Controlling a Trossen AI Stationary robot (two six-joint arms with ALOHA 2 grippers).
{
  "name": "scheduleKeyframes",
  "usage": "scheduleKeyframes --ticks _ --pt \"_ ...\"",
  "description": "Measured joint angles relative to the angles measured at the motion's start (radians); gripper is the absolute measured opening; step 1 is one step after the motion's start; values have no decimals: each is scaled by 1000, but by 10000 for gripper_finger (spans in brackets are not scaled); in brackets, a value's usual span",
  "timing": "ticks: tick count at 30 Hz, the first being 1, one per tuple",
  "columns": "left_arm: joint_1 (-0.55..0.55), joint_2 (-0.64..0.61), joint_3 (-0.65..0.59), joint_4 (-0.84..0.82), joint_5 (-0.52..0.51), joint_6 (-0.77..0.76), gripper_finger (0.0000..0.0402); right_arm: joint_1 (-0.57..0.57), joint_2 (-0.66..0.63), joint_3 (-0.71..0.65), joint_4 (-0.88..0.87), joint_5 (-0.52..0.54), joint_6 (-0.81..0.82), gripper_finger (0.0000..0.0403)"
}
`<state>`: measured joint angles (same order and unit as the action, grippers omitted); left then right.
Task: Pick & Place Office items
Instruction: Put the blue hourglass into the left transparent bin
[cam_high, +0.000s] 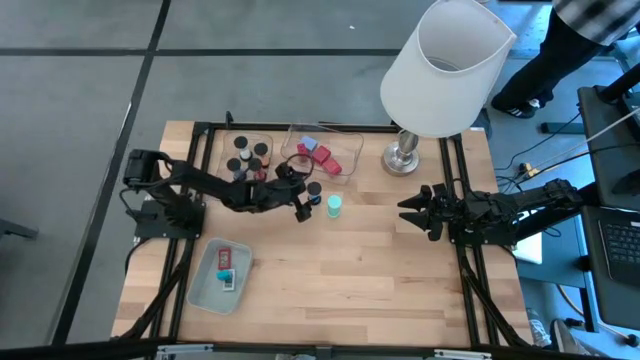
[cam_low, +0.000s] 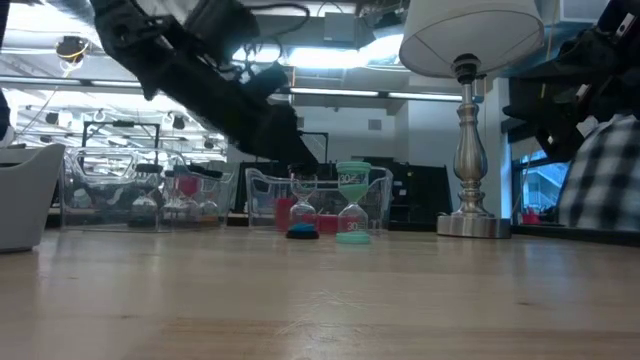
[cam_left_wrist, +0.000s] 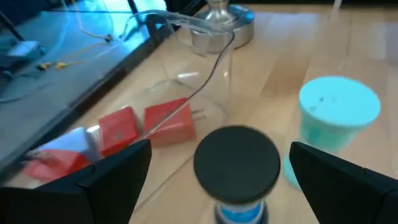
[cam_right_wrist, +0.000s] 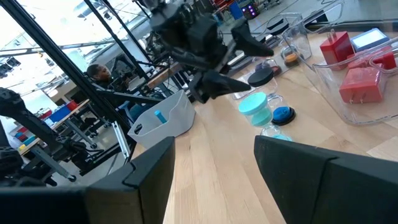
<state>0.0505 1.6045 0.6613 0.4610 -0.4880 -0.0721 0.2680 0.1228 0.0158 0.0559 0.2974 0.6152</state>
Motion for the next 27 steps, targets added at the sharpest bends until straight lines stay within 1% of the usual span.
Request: scheduleKeyframes --ticks 5,10,13,19,27 --pt "49 48 1 42 97 -46 381 0 0 0 0 0 0 224" --pt "64 57 0 63 112 -46 376 0 0 0 0 0 0 224" --pt "64 57 0 62 113 -47 364 0 0 0 0 0 0 224" --pt "64 57 0 61 116 -72 308 0 0 0 0 0 0 224" --pt "64 57 0 63 177 -95 216 0 0 0 0 0 0 224"
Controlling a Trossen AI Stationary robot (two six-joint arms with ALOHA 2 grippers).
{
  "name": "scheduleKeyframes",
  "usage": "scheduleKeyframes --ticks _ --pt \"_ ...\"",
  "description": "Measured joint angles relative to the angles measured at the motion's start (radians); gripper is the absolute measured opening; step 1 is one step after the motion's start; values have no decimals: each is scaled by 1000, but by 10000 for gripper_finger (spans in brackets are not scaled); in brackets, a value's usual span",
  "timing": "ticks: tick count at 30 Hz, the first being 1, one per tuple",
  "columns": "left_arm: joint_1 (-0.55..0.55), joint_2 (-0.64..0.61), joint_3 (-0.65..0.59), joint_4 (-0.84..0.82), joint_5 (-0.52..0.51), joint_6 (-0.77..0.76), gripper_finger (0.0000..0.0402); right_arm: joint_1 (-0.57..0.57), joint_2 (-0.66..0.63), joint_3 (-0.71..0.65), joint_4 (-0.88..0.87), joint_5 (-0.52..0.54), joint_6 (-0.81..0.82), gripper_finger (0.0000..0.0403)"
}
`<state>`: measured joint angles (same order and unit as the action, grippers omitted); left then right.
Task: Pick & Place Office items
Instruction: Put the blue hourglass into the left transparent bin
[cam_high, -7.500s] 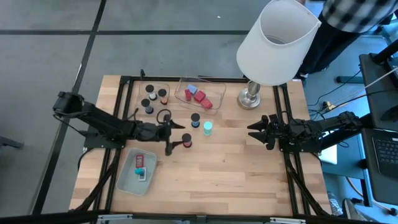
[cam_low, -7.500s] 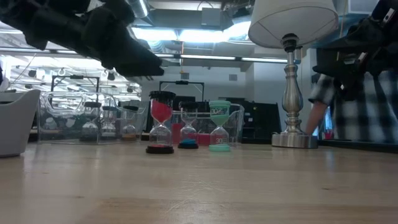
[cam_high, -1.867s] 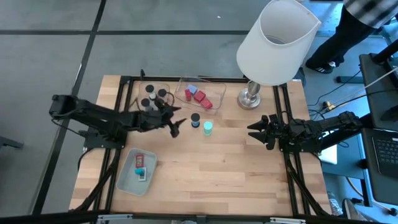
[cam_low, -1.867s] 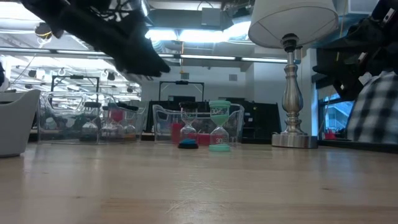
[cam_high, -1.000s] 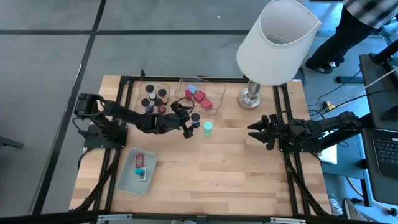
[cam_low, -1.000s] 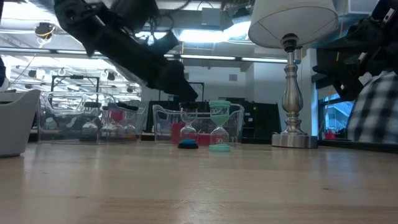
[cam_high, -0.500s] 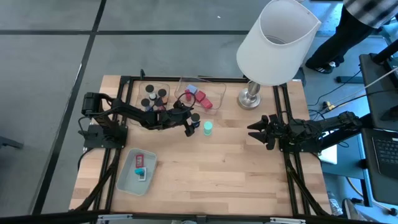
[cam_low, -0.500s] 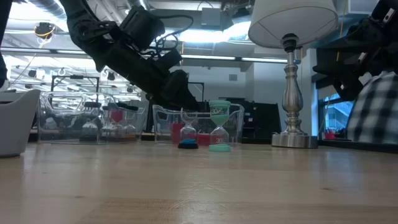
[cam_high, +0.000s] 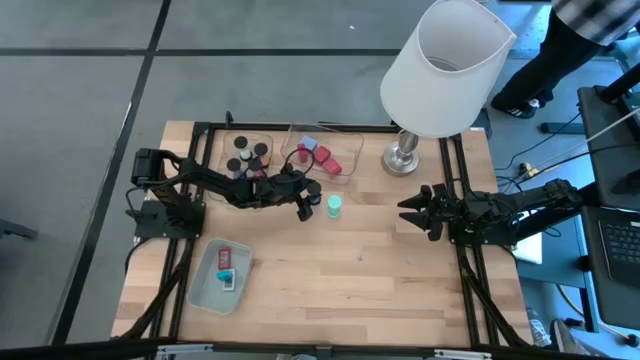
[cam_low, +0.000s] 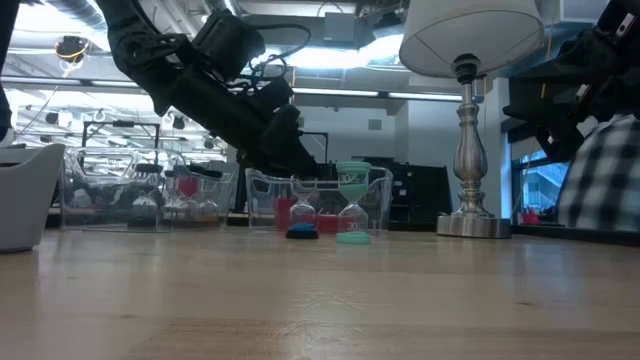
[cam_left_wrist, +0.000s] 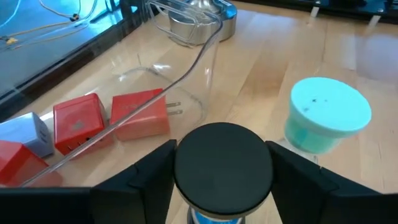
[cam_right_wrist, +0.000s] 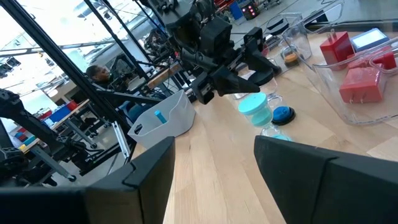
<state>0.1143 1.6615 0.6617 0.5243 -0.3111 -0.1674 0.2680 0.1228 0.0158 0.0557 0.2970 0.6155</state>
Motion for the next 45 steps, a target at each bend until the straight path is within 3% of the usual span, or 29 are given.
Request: scheduleKeyframes --ticks 12,17,21,28,32,45 --pt "-8 -48 -1 -2 -23 -26 216 0 0 0 0 0 0 224" --pt "-56 -206 -1 -96 -173 45 215 0 0 0 0 0 0 224" --pt "-115 -354 -1 -272 -350 38 215 0 0 0 0 0 0 224" --pt "-246 -529 -1 -644 -645 -175 216 0 0 0 0 0 0 224" --pt "-320 -580 -1 -841 -763 -343 216 0 0 0 0 0 0 224" --pt "-446 -584 -1 -1297 -886 -861 217 0 0 0 0 0 0 224"
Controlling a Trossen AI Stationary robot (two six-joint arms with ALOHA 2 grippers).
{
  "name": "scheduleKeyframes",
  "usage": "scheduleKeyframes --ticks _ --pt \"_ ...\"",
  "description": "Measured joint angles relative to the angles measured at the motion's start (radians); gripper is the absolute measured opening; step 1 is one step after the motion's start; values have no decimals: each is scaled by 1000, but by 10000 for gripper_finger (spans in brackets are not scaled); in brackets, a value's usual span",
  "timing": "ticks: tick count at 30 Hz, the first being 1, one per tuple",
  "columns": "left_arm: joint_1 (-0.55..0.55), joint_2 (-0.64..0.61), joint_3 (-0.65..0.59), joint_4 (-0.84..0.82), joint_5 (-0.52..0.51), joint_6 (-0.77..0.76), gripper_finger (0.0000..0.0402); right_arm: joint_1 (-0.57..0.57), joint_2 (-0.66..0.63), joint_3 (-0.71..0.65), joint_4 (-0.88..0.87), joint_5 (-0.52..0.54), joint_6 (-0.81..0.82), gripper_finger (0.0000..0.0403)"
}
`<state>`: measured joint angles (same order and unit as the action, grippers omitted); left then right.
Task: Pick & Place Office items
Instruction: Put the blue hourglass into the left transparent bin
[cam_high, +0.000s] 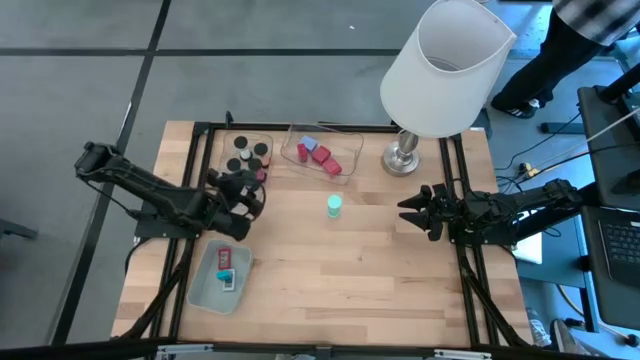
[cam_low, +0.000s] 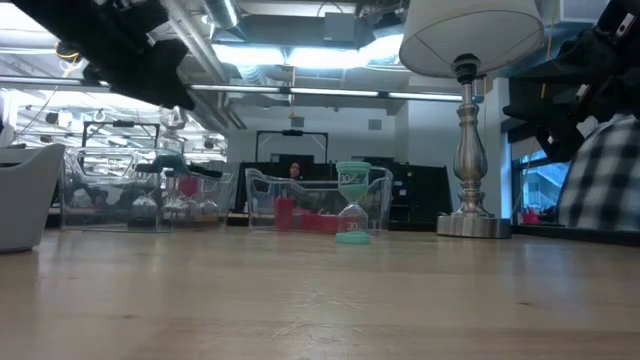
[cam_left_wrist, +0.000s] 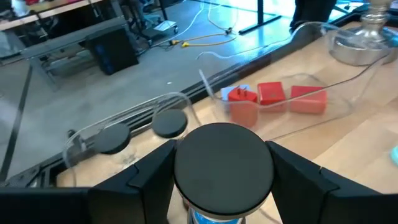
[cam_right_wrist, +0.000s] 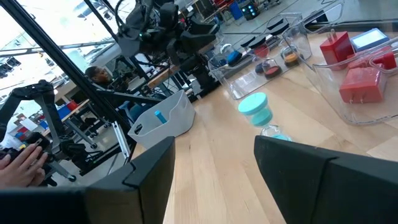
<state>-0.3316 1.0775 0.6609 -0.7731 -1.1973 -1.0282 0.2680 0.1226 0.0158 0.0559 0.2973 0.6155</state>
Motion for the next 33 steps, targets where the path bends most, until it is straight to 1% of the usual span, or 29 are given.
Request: scheduleKeyframes --ticks 4,8,11,19,26,28,33 --pt "-8 21 0 -72 -5 -77 217 0 0 0 0 0 0 224" --pt "-8 68 0 -114 -24 -144 217 0 0 0 0 0 0 224" --pt "-8 115 0 -126 -39 -198 217 0 0 0 0 0 0 224" --pt "-7 224 0 -142 -41 -311 217 0 0 0 0 0 0 224" --pt "-7 269 -3 -203 -31 -422 217 0 0 0 0 0 0 224" --pt "-7 264 -29 -181 -31 -447 217 0 0 0 0 0 0 224" --pt "-7 222 -124 -38 -19 -465 217 0 0 0 0 0 0 224"
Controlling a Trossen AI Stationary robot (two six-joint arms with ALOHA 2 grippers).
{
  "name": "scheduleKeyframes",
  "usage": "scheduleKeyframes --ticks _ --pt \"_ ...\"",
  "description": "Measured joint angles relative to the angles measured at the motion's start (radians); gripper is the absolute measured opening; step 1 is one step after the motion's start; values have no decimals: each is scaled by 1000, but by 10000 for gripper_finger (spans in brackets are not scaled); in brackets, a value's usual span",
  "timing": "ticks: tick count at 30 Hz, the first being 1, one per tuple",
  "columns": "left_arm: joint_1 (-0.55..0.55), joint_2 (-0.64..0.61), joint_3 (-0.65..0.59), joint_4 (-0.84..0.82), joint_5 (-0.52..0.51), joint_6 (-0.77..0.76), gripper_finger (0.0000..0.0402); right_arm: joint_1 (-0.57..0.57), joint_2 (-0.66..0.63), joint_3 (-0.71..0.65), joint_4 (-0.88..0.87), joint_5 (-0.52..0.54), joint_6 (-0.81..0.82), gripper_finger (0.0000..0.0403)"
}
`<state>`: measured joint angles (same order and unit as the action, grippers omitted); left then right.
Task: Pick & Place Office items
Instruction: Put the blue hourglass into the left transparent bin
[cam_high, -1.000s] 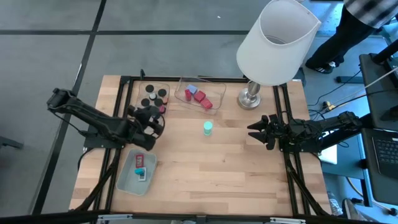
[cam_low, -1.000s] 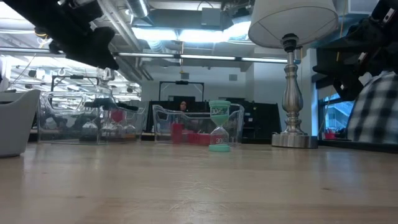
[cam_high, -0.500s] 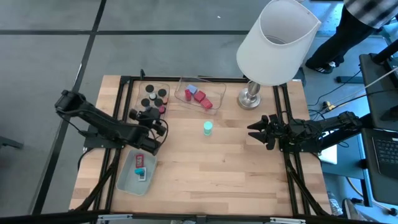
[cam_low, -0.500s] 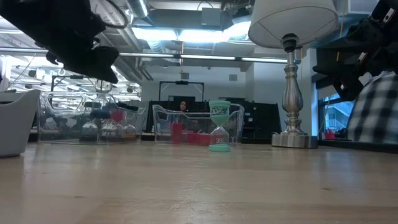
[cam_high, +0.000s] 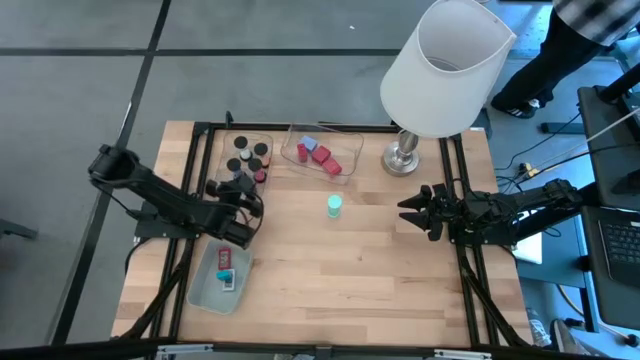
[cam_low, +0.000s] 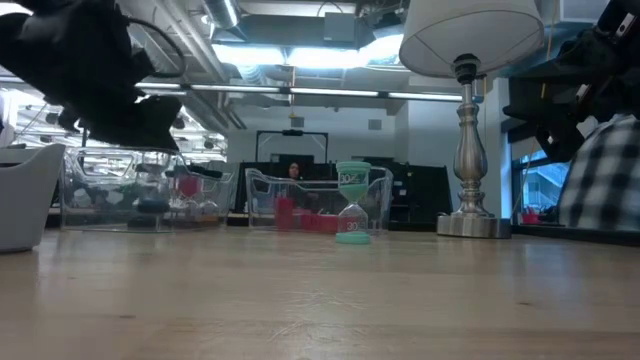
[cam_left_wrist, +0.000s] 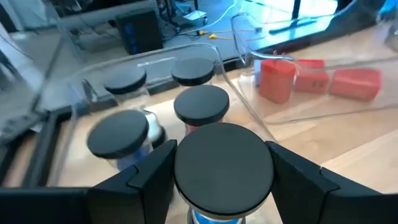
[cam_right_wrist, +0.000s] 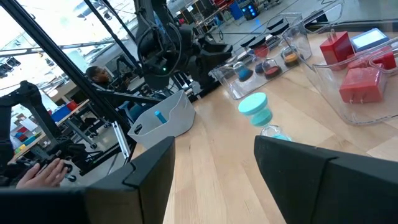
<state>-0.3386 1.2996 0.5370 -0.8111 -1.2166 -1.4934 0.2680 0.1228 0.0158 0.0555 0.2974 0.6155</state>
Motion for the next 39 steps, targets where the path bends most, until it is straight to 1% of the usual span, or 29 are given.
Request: scheduleKeyframes --ticks 4,11,13,17,20,23,28,30,34,39 --pt "0 -52 -34 37 19 18 217 0 0 0 0 0 0 224" --pt "17 -136 -39 57 97 142 217 0 0 0 0 0 0 224" --pt "30 -161 -39 80 118 206 217 0 0 0 0 0 0 224" --pt "59 -205 -39 165 141 392 217 0 0 0 0 0 0 224" --pt "92 -235 -39 233 180 525 217 0 0 0 0 0 0 224" --pt "136 -255 -53 316 238 617 217 0 0 0 0 0 0 224" --pt "216 -312 -162 560 344 744 217 0 0 0 0 0 0 224" --pt "246 -340 -194 619 379 790 217 0 0 0 0 0 0 224" --pt "300 -377 -208 634 448 855 217 0 0 0 0 0 0 224" --pt "357 -381 -208 636 508 905 222 0 0 0 0 0 0 224"
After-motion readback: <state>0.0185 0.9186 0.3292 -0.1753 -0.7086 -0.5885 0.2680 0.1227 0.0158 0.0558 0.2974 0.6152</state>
